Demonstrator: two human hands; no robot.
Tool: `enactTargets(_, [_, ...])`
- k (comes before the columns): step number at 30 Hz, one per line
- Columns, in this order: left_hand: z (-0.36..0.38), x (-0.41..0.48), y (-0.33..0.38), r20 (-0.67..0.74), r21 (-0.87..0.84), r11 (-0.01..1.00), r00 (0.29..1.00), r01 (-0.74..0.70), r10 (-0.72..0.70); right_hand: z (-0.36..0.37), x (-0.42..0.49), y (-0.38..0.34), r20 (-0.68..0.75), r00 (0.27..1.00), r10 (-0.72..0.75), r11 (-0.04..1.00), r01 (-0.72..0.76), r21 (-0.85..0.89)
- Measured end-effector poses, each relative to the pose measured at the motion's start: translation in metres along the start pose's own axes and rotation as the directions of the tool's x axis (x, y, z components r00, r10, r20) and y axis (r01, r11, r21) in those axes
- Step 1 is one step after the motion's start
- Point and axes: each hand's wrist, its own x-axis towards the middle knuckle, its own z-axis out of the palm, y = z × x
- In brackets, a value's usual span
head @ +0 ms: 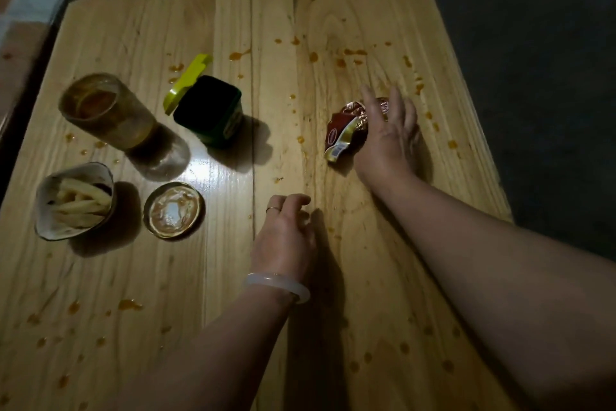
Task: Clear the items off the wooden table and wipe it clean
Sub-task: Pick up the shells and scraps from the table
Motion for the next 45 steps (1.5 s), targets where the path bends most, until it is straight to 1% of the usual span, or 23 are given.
enactTargets(4, [0.004, 0.007, 0.01, -0.008, 0.01, 1.0, 1.0, 0.017, -0.017, 0.01, 0.012, 0.014, 0.073, 0.997, -0.005, 0.998, 0.01, -0.065])
enactTargets(9, [0.006, 0.015, 0.016, -0.029, 0.037, 0.998, 0.998, 0.05, -0.049, 0.02, -0.013, 0.018, 0.042, 0.993, -0.113, 0.993, 0.114, -0.028])
enactTargets(13, [0.005, 0.02, 0.019, -0.062, 0.046, 0.995, 0.995, 0.085, -0.083, 0.027, -0.038, 0.021, 0.031, 0.979, -0.2, 0.979, 0.201, -0.041])
enactTargets(17, [0.006, 0.021, 0.016, -0.064, 0.117, 0.986, 0.991, 0.121, -0.114, 0.035, -0.058, 0.029, -0.007, 0.963, -0.268, 0.963, 0.268, 0.032])
enactTargets(20, [0.003, 0.019, 0.011, -0.091, 0.169, 0.979, 0.991, 0.111, -0.096, 0.036, -0.071, 0.031, -0.047, 0.948, -0.313, 0.945, 0.316, 0.079])
enactTargets(22, [-0.004, 0.018, 0.008, -0.11, 0.222, 0.97, 0.991, 0.102, -0.079, 0.033, -0.08, 0.031, -0.086, 0.947, -0.31, 0.939, 0.319, 0.124])
enactTargets(24, [-0.01, 0.017, 0.005, -0.08, 0.239, 0.969, 0.995, 0.07, -0.052, 0.031, -0.09, 0.03, -0.119, 0.949, -0.292, 0.937, 0.309, 0.162])
enactTargets(27, [-0.02, 0.009, -0.001, -0.044, 0.186, 0.982, 0.999, 0.013, -0.005, 0.028, -0.105, 0.025, -0.166, 0.942, -0.291, 0.922, 0.323, 0.215])
enactTargets(29, [-0.03, -0.001, -0.01, -0.047, 0.165, 0.986, 0.999, -0.004, 0.012, 0.026, -0.118, 0.018, -0.148, 0.952, -0.269, 0.92, 0.299, 0.254])
enactTargets(32, [-0.046, -0.014, -0.024, -0.051, 0.178, 0.984, 0.998, -0.028, 0.038, 0.025, -0.14, 0.008, -0.079, 0.97, -0.228, 0.917, 0.241, 0.319])
enactTargets(35, [-0.066, -0.034, -0.041, -0.028, 0.168, 0.985, 0.999, -0.033, 0.038, 0.027, -0.169, -0.008, -0.117, 0.955, -0.273, 0.89, 0.296, 0.347])
enactTargets(37, [-0.077, -0.048, -0.057, 0.011, 0.156, 0.986, 0.999, -0.05, 0.049, 0.032, -0.19, -0.014, -0.091, 0.952, -0.293, 0.879, 0.306, 0.366])
enactTargets(41, [-0.102, -0.089, -0.092, 0.088, 0.167, 0.984, 0.995, -0.057, 0.043, 0.041, -0.234, -0.024, -0.003, 0.954, -0.3, 0.901, 0.284, 0.328])
enactTargets(45, [-0.12, -0.132, -0.118, 0.181, 0.14, 0.989, 0.983, -0.053, 0.027, 0.043, -0.274, -0.034, 0.044, 0.955, -0.295, 0.927, 0.274, 0.258])
